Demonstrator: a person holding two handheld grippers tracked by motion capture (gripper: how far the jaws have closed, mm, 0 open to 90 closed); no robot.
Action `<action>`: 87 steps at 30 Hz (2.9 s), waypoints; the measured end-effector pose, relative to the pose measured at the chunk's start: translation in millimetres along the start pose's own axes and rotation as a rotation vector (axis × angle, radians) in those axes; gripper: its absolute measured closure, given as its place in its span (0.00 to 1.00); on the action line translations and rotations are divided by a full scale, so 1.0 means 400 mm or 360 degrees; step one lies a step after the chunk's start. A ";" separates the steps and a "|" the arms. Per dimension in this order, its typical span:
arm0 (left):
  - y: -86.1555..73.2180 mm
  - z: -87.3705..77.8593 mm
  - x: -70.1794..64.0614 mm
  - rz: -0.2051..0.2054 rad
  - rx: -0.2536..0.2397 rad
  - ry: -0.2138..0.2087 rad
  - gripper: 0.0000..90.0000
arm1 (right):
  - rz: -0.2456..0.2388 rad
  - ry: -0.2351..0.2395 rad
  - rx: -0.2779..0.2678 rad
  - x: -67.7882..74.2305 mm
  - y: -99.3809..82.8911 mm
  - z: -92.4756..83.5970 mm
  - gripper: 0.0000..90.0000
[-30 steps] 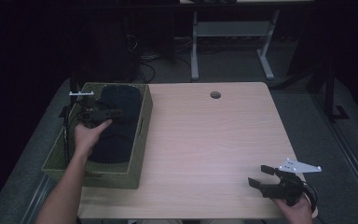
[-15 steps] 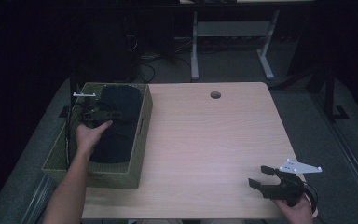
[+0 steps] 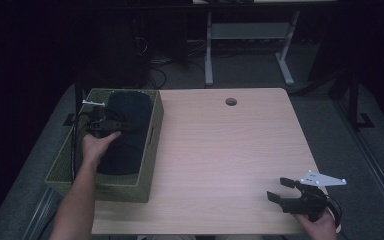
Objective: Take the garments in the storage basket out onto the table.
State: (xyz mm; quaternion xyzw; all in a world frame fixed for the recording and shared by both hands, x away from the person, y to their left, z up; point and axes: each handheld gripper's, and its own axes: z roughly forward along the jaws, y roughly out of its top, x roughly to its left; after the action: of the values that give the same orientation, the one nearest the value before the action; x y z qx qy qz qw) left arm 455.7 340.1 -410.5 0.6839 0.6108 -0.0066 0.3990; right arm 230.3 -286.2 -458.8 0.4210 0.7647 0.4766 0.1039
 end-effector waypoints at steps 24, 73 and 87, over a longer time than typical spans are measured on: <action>-0.015 0.050 0.033 -0.0082 0.0280 0.0084 0.33 | -0.0012 0.0015 -0.0007 0.004 0.002 -0.007 0.23; 0.006 0.027 -0.035 0.0166 0.0378 0.0444 0.95 | -0.0052 0.0035 -0.0006 0.013 0.008 -0.008 0.23; 0.029 -0.079 -0.082 0.0204 0.0208 0.0315 0.96 | -0.0055 0.0040 -0.0006 0.013 0.010 -0.006 0.23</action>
State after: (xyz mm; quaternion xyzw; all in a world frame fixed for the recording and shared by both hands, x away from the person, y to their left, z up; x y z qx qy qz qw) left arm 442.1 331.0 -366.3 0.7434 0.6004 0.0465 0.2909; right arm 227.9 -283.0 -453.0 0.4014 0.7722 0.4815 0.1033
